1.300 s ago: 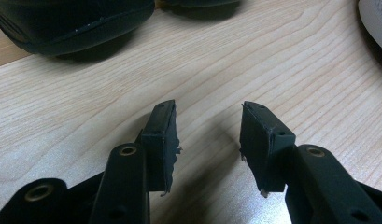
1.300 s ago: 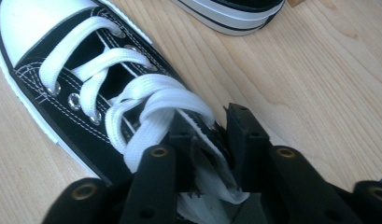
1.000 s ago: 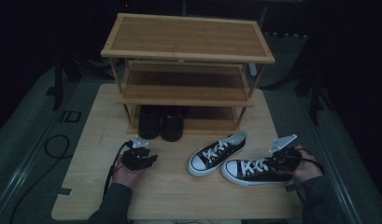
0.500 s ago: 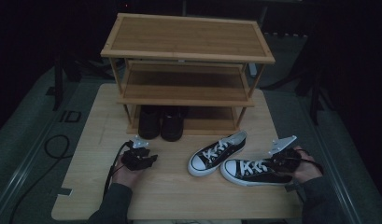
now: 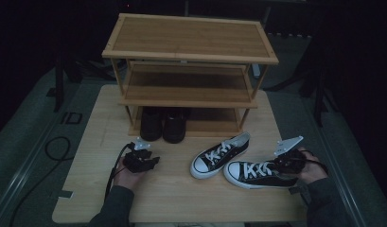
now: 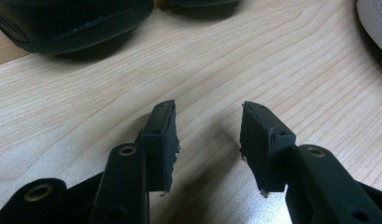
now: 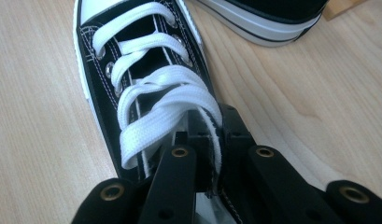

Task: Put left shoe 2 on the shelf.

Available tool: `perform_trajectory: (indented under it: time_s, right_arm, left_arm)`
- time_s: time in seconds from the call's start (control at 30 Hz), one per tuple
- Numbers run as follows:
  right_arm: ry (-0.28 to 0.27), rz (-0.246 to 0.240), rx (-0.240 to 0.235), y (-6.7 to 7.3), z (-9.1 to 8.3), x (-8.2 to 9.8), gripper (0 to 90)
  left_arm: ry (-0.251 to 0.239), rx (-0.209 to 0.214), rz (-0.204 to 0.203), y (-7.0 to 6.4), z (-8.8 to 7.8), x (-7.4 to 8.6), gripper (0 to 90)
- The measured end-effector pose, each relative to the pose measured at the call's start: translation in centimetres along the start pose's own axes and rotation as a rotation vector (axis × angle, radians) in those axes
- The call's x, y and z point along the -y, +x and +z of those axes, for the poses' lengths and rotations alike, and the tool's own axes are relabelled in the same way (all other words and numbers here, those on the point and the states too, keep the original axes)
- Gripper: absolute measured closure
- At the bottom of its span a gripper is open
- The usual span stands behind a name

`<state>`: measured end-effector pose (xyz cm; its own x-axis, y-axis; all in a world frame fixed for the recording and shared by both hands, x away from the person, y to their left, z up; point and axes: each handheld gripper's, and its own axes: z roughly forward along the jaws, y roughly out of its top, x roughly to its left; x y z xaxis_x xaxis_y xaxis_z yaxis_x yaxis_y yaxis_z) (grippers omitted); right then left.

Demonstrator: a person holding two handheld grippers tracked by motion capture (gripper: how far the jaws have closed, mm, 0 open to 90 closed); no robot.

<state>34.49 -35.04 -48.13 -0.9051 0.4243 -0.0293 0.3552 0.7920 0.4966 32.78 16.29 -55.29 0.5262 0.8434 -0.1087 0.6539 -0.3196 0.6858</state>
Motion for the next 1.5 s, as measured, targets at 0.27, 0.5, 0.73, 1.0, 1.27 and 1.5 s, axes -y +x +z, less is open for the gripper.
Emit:
perform_trajectory:
  time_s: [0.27,0.5,0.73,1.0,1.27,1.5]
  right_arm:
    - [-0.045,0.016,-0.005,-0.1,-0.7,0.4,86.1]
    - [-0.067,0.047,-0.017,-0.2,-1.8,0.5,86.2]
    - [-0.107,0.042,-0.041,0.1,-3.0,0.3,86.5]
    - [-0.165,0.031,-0.062,0.2,-4.5,-0.3,86.7]
    - [-0.21,0.029,-0.078,0.1,-5.1,-1.5,86.7]
    - [-0.223,0.022,-0.072,-0.2,-5.3,-3.3,86.7]
  left_arm:
    - [0.001,0.001,0.0,0.0,0.0,0.0,56.3]
    - [0.0,-0.001,0.0,0.0,0.0,0.0,56.3]
    - [0.0,-0.002,0.001,0.0,0.0,0.0,56.3]
    - [0.0,-0.001,0.001,0.0,0.0,0.0,56.3]
    - [0.0,-0.002,0.001,0.0,0.0,0.0,56.0]
    - [-0.001,-0.005,0.001,-0.1,0.0,0.0,55.9]
